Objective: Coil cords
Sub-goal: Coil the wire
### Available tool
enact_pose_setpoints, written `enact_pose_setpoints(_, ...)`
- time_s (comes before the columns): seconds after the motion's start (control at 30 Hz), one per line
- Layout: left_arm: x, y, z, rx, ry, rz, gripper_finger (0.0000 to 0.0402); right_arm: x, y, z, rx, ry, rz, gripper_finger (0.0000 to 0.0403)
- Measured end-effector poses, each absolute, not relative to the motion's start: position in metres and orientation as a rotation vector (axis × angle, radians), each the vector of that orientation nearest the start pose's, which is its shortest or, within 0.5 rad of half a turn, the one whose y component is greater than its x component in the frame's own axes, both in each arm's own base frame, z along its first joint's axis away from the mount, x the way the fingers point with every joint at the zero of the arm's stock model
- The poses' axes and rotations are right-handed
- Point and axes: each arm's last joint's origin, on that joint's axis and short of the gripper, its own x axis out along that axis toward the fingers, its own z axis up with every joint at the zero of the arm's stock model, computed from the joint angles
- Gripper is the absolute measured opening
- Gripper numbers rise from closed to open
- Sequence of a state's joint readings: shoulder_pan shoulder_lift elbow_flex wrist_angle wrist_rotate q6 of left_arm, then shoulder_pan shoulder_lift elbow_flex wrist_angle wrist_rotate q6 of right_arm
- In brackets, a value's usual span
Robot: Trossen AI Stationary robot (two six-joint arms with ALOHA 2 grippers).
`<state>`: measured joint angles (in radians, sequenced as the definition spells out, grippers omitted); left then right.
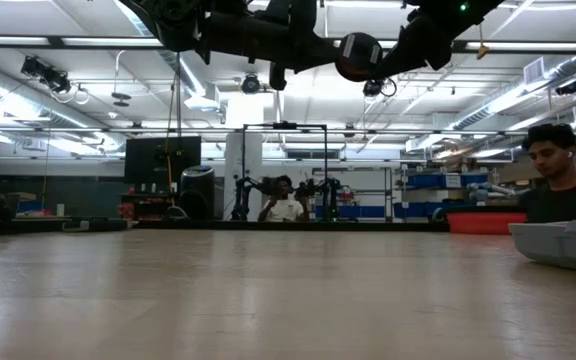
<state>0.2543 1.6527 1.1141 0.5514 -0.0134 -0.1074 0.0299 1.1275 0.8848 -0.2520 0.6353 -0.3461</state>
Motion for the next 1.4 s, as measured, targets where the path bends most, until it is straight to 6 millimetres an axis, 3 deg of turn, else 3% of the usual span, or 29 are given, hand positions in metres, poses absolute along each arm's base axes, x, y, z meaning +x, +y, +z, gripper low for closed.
enact_pose_setpoints(0.43, 0.367, 0.096, 0.294, -0.106, -0.027, 0.262, 0.0000, 0.242, -0.010, 0.301, -0.494, 0.535, -0.500, 0.0062)
enact_pose_setpoints(1.4, 0.366, 0.094, 0.275, -0.107, 0.161, 0.220, 0.0000, 0.215, 0.006, 0.279, -0.329, 0.774, -0.531, 0.0054)
